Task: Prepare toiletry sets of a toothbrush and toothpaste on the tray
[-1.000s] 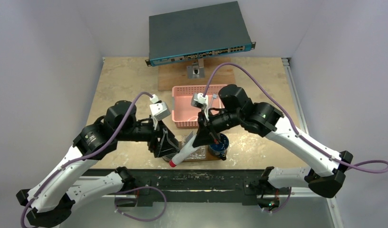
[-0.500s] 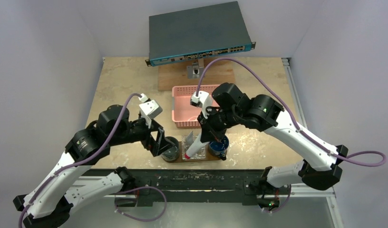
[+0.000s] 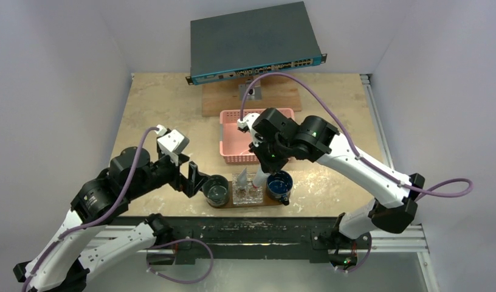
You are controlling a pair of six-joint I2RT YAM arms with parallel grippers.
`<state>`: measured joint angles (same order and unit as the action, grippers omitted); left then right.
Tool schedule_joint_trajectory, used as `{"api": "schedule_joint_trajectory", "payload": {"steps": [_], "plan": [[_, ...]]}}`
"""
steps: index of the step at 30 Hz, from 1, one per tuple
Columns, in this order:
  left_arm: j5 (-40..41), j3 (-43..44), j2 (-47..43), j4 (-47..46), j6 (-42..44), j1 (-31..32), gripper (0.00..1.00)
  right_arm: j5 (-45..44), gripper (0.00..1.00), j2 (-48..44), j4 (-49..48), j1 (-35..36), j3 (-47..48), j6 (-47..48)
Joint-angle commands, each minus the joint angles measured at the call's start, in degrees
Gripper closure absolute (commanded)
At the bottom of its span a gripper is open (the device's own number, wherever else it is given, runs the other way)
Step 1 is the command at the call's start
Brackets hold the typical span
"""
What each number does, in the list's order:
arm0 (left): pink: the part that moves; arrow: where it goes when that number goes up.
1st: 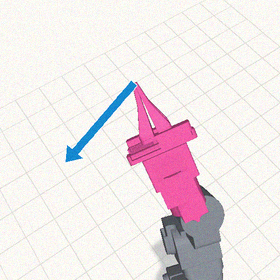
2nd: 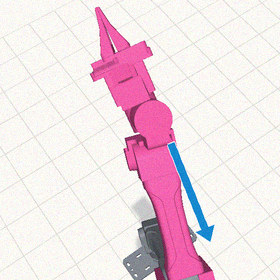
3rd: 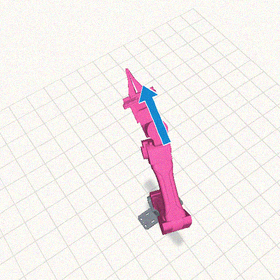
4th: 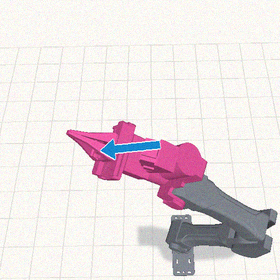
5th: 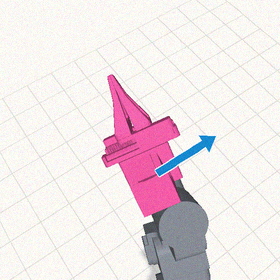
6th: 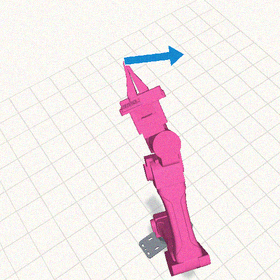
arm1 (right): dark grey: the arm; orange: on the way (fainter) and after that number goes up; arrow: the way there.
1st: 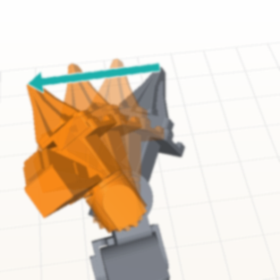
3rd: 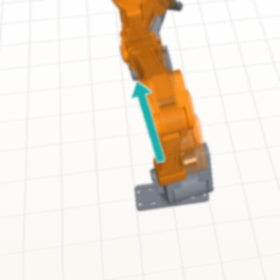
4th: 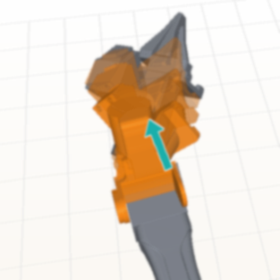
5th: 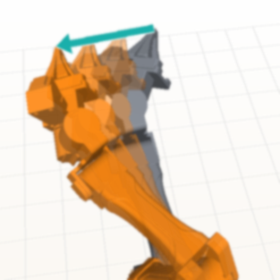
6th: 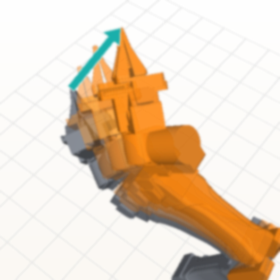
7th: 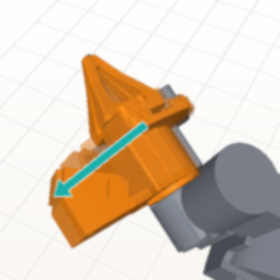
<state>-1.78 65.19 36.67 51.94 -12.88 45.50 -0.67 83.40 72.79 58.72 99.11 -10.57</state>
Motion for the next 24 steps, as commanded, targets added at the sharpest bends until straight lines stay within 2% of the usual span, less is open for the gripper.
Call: {"api": "schedule_joint_trajectory", "payload": {"steps": [1, 7, 24], "plan": [[5.5, -2.5, -1.2, -1.4, -0.2, -0.2, 0.04, -5.9, 1.0, 1.2, -1.4, 1.3, 2.8, -2.7], [8.9, -5.5, -2.4, -2.0, -0.8, -0.2, 0.04, -8.7, 1.0, 3.4, -2.8, 2.5, 3.7, -4.0], [10.1, -11.0, -6.2, -3.2, -2.2, -0.2, 0.04, -11.6, 1.0, 7.5, -3.1, 3.9, 5.2, -6.3]]}}
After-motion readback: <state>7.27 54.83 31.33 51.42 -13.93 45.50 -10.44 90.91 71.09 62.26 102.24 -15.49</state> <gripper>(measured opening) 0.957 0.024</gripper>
